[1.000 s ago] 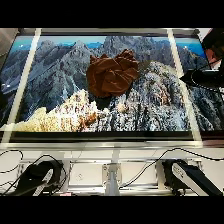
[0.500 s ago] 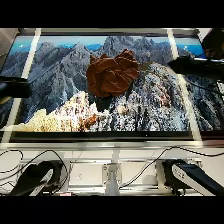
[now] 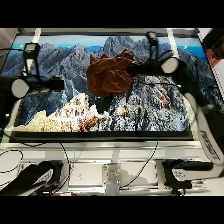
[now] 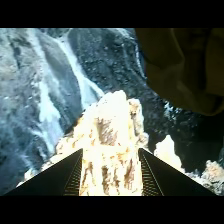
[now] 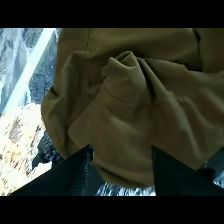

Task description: Fold the clothes and pants, and hang the long-sleeved shirts on hangers.

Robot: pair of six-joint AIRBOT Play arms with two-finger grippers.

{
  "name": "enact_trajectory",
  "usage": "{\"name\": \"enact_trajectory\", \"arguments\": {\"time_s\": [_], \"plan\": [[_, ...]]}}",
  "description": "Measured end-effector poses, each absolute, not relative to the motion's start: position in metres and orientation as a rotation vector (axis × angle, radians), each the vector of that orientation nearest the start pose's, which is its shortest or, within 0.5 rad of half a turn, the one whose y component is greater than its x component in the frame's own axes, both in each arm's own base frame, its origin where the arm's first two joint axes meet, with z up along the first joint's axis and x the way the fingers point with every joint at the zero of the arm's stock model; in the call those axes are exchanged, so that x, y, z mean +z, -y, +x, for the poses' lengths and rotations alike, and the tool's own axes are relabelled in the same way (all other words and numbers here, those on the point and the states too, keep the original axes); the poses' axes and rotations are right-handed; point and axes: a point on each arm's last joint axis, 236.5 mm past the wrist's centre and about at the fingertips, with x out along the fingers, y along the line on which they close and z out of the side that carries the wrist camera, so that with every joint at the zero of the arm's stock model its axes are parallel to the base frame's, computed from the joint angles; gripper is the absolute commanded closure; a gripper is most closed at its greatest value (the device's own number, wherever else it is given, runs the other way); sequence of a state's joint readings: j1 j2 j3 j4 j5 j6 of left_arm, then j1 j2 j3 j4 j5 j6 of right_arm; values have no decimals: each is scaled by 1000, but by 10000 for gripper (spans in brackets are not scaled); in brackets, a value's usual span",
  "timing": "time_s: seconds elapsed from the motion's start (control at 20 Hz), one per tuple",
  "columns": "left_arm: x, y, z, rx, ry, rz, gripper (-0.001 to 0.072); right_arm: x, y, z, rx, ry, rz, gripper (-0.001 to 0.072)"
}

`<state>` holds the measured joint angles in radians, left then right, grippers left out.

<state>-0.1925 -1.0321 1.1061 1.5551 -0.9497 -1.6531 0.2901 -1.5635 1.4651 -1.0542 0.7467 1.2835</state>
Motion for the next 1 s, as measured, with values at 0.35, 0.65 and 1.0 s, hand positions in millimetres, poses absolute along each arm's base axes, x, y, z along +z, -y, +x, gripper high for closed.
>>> {"name": "enact_trajectory", "arguments": {"time_s": [0.35, 0.65, 1.0], "plan": [[74, 93, 404, -172, -949, -54, 278, -2, -274, 546, 583, -907, 125, 125], [52, 96, 408, -173, -1001, -63, 278, -42, -297, 568, 597, -933, 133, 125], [27, 115, 413, -202, -1048, -125, 278, -84, -303, 575, 571, -965, 110, 278]]}}
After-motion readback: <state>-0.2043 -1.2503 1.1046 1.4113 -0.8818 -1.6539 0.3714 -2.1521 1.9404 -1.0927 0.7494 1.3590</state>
